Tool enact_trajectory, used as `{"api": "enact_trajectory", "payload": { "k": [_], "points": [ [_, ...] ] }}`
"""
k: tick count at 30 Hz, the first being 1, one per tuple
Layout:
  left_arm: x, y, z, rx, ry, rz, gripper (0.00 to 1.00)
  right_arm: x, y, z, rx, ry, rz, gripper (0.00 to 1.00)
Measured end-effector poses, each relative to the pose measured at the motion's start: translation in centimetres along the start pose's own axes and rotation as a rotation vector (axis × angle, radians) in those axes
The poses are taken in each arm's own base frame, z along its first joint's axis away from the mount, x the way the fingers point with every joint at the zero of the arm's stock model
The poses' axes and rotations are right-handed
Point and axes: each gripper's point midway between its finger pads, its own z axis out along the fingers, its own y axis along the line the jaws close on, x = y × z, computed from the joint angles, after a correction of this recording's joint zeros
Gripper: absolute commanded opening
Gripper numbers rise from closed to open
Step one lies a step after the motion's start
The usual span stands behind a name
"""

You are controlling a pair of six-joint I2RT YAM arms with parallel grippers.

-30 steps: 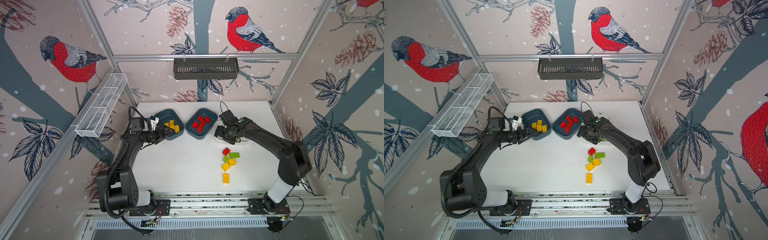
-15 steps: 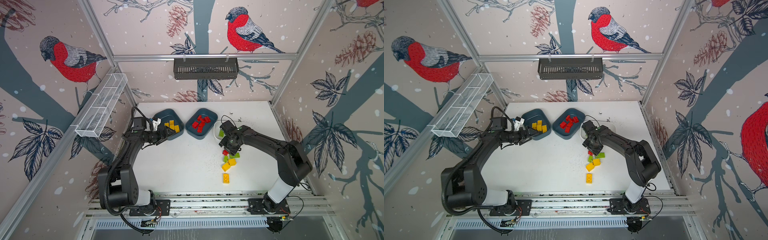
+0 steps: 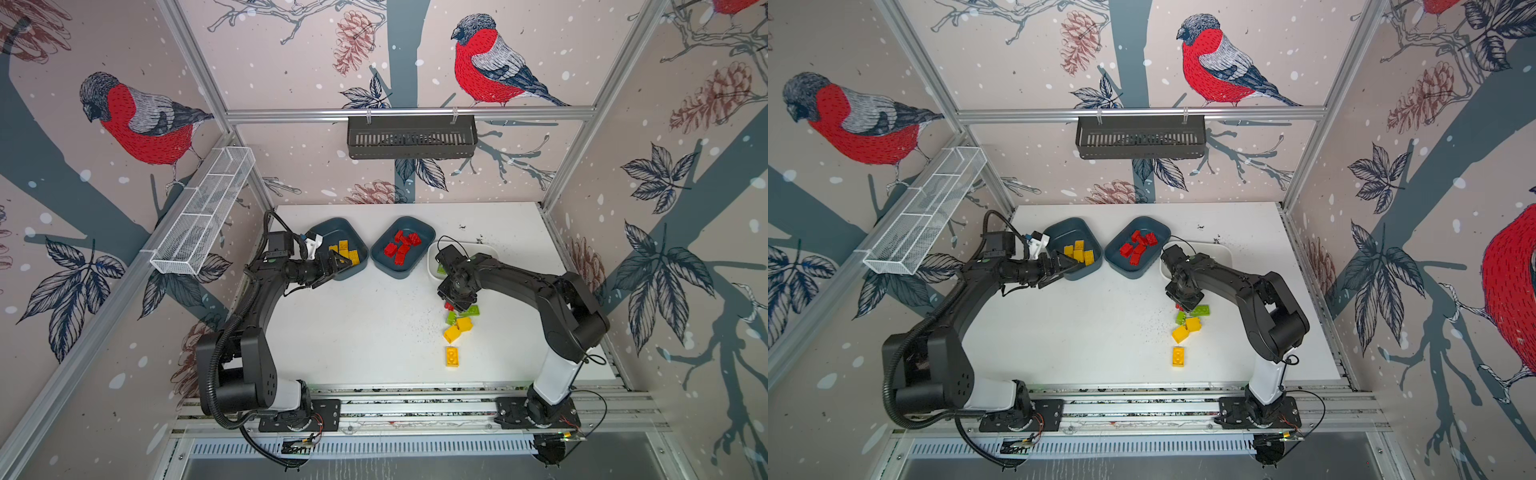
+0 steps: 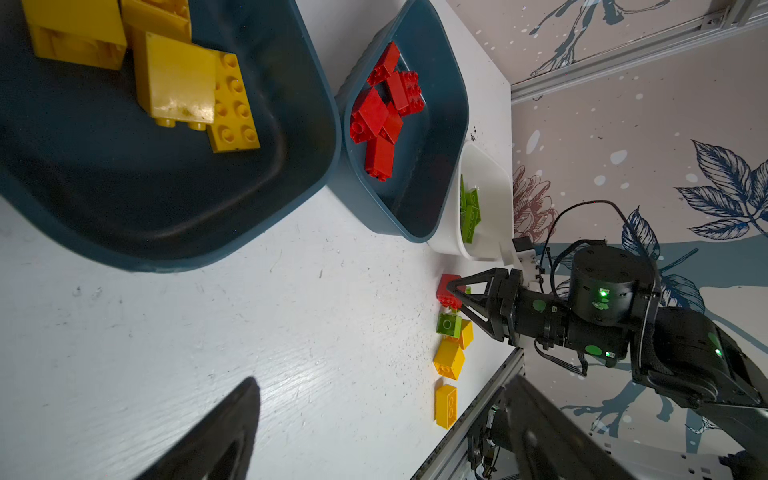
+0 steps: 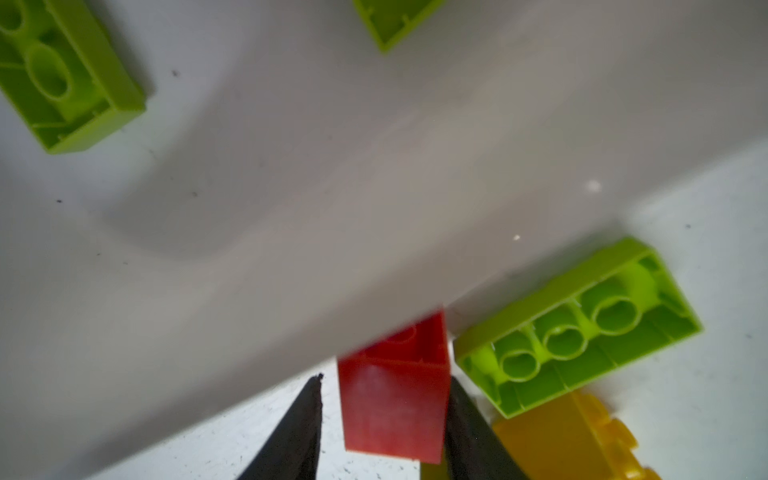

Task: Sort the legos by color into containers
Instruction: 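Grasp the red brick with the right gripper and lift it, then carry the red brick into the middle teal bin and release it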

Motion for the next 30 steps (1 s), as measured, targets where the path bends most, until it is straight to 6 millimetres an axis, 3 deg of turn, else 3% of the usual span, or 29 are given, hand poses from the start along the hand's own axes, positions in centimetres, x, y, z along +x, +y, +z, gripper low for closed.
{"api": "enact_trajectory", "payload": {
  "k": [8, 12, 17, 22, 30],
  "points": [
    [0.1, 0.2, 0.1, -0.002, 0.005, -0.003, 0.91, -0.3, 0.2, -0.1, 0.008, -0.023, -0.014, 0.28],
    [0.2, 0.2, 0.1, -0.001, 0.006, -0.002, 0.91, -1.0, 1.3, -2.7, -0.027, -0.063, -0.04, 0.27],
    [0.1, 0.1, 0.1, 0.003, 0.0, 0.002, 0.91, -2.2, 4.3, -7.2, -0.122, -0.146, -0.126, 0.24],
    [-0.3, -0.3, -0.1, 0.011, -0.02, 0.006, 0.91, -1.9, 9.4, -10.5, -0.227, -0.207, -0.265, 0.24],
    [-0.7, -1.0, -0.5, 0.022, -0.046, 0.018, 0.91, -1.5, 15.4, -9.9, -0.295, -0.236, -0.413, 0.24]
  ]
}}
